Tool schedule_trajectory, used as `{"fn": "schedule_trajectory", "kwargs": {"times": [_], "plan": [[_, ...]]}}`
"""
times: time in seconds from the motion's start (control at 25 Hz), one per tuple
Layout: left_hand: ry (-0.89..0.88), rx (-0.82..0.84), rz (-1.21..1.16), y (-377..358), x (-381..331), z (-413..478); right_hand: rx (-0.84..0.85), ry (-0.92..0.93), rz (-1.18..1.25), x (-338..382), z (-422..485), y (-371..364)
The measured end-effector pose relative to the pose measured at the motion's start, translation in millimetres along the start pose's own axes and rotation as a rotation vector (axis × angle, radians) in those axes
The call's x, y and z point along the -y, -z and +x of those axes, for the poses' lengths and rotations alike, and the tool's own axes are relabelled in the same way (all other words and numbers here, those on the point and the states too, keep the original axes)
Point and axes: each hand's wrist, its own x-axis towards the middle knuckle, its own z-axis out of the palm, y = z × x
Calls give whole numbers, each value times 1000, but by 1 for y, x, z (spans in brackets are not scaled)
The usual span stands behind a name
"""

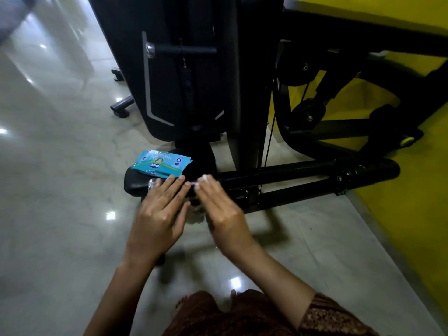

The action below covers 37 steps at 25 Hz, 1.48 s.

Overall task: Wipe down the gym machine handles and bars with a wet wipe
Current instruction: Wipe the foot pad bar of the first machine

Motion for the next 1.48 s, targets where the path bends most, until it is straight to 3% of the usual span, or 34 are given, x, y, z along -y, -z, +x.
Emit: {"fn": "schedule_trajectory", "kwargs": {"times": [0.08, 0.24, 0.36, 0.48, 0.64, 0.8, 1.0, 1.24, 1.36, 1.48], "plan": [[53, -45, 17, 10, 9, -6, 90, 172, 18, 3, -5, 3], [160, -28, -124, 22, 20, -17, 109, 484, -88, -18, -7, 26], [274, -49, -275, 23, 23, -16, 133, 810, -189, -21, 24, 18], [277, -47, -316, 26, 26, -16, 215, 1018, -233, -25, 62, 7], [267, -40, -293, 24, 26, -14, 341, 1087, -220, -46, 74, 21], [279, -70, -229, 19, 20, -17, 375, 1160, -359, -71, 64, 55], [275, -46, -199, 19, 20, -15, 362, 1403, -330, -29, 63, 24], [189, -15, -111, 23, 24, -19, 580, 1345, -412, -32, 87, 8], [176, -52, -59, 19, 21, -20, 548, 1481, -546, -57, 82, 42], [108, -52, 2, 14, 18, -18, 512, 1330, -443, -79, 76, 85]]}}
